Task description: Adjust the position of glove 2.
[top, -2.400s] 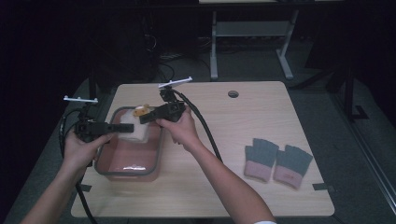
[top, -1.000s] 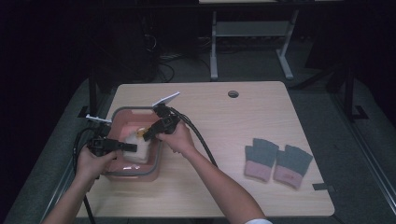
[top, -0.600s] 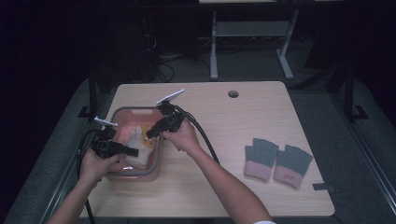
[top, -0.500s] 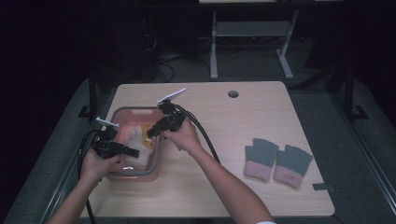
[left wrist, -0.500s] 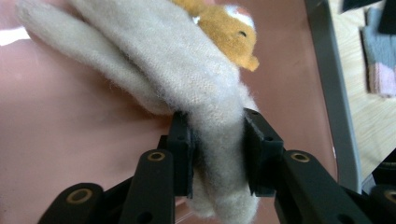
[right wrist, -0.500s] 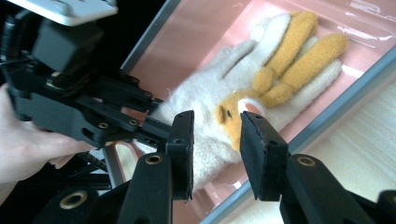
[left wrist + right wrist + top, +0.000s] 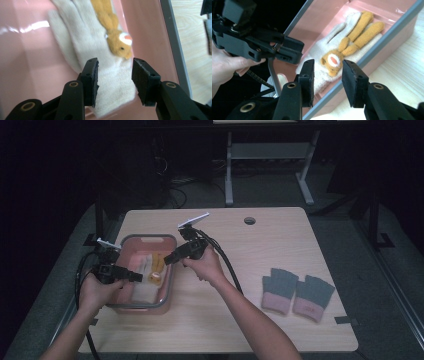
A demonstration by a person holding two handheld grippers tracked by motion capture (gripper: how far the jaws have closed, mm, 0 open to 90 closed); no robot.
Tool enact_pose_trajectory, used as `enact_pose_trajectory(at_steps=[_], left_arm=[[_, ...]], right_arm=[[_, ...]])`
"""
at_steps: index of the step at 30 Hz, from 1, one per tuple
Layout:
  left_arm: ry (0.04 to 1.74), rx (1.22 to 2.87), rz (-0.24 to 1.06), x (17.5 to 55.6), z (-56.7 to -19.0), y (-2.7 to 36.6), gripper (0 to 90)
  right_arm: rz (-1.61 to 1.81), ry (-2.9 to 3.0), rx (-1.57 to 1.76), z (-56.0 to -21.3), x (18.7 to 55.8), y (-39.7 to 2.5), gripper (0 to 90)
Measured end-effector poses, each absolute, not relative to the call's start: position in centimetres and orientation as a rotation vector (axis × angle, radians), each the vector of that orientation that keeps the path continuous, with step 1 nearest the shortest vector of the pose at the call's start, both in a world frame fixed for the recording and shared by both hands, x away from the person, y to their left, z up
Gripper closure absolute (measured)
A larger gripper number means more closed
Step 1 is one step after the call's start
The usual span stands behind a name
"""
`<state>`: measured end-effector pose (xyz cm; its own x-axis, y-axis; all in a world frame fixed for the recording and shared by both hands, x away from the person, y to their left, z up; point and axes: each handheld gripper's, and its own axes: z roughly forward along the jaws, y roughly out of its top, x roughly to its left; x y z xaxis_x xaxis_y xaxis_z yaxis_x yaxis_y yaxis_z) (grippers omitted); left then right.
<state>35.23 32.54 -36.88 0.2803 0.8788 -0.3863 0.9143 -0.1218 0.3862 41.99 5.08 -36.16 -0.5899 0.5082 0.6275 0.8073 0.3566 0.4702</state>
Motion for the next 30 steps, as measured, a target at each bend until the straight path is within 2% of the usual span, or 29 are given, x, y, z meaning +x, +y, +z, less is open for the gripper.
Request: enact_pose_trajectory(at_steps=[10,30], left_arm=[[1.570,1.952,-0.070,35.6,-35.7,32.6,56.4],[1.421,1.956,-0.086,34.8,-33.9,28.9,51.3]], right_arm=[[-1.148,-2.220,-1.170,-35.8,42.4,3.1,59.4],[-1.214,-2.226,-1.237,-35.2,41.6,-2.7,51.8]])
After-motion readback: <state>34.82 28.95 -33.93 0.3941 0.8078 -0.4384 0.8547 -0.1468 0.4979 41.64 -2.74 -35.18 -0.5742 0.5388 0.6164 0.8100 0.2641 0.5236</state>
